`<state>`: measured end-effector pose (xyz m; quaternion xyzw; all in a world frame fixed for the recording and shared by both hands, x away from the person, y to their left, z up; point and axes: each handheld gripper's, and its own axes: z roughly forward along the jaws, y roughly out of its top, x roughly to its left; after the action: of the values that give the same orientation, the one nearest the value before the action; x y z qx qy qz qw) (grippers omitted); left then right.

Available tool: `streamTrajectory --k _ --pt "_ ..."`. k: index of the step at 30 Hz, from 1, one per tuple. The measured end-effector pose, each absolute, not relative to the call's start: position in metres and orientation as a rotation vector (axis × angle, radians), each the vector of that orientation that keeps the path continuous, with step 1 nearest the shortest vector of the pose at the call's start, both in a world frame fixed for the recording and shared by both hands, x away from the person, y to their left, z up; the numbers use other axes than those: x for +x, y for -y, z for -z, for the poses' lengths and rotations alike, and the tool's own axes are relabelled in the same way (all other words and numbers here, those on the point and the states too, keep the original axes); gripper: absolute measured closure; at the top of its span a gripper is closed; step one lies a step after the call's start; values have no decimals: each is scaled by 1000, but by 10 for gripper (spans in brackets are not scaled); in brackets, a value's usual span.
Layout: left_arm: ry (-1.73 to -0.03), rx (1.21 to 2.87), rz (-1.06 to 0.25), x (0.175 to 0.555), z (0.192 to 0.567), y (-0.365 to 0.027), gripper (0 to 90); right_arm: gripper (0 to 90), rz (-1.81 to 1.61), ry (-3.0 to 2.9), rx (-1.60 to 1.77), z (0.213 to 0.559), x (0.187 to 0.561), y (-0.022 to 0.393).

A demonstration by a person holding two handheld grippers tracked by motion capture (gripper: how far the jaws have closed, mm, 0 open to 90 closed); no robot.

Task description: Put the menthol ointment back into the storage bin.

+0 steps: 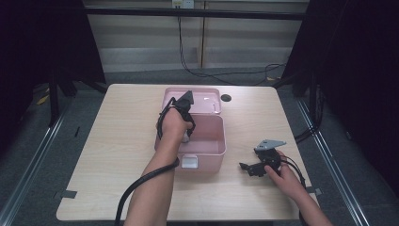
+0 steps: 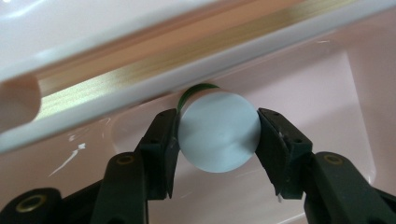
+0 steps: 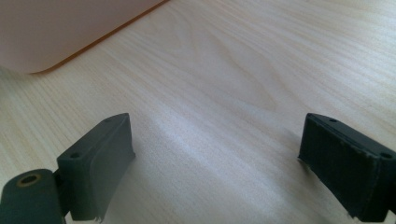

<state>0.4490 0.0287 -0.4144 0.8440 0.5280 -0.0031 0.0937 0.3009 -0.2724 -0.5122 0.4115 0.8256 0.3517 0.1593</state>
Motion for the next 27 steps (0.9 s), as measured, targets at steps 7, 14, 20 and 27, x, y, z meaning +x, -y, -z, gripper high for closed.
streamTrajectory --k 7,14,20,27 --pt "-1573 2497 12 448 417 -27 497 92 -1005 -2360 1176 512 301 272" --pt "-1558 2503 13 448 420 -28 496 92 -1005 -2359 1177 512 301 272" --pt "-1555 2509 11 448 422 -28 496 92 -1005 -2359 1177 512 301 272" --pt "-1546 2516 4 448 422 -28 494 92 -1006 -2359 1177 512 301 272"
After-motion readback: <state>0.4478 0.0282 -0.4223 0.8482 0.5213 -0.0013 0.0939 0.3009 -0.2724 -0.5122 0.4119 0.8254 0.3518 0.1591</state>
